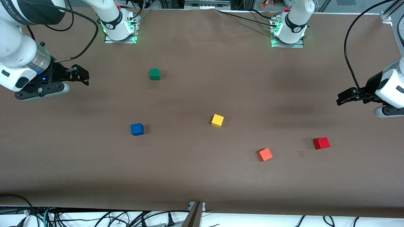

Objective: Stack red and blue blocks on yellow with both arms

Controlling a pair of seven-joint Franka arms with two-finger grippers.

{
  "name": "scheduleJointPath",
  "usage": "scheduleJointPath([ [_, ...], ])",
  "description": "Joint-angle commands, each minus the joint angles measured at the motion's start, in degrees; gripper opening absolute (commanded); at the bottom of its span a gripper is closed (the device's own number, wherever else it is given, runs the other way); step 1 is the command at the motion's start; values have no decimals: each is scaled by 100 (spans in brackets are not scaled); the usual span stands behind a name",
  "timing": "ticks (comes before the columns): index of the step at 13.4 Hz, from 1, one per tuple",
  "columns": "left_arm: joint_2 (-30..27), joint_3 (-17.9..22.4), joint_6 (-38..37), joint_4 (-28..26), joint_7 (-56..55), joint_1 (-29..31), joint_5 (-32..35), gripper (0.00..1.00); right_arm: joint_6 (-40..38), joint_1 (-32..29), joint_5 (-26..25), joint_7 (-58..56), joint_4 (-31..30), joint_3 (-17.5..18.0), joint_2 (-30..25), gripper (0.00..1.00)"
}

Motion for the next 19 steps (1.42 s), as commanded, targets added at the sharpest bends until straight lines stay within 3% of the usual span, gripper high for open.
scheduleJointPath([
  [1, 70, -14, -19, 143, 5, -20, -18, 100, -133, -33, 53, -21, 148, 53, 36, 100],
  [5, 254, -14, -10, 239, 14, 23, -27, 100, -133, -33, 53, -13, 140, 53, 36, 100],
  [8, 867, 65, 103, 362, 49, 85, -9, 100, -133, -24, 27, -39, 148, 71, 36, 100],
  [12, 1782, 109, 1130, 266, 58, 243, 508, 100, -72, -68, 44, -30, 166, 45, 36, 100],
  [15, 2599, 109, 2166, 205, 58, 523, 536, 100, -72, -77, 44, -39, 166, 36, 27, 100],
  [19, 2970, 118, 3617, -427, 23, 577, 527, 100, -142, -25, 18, -74, 157, 62, 26, 100],
])
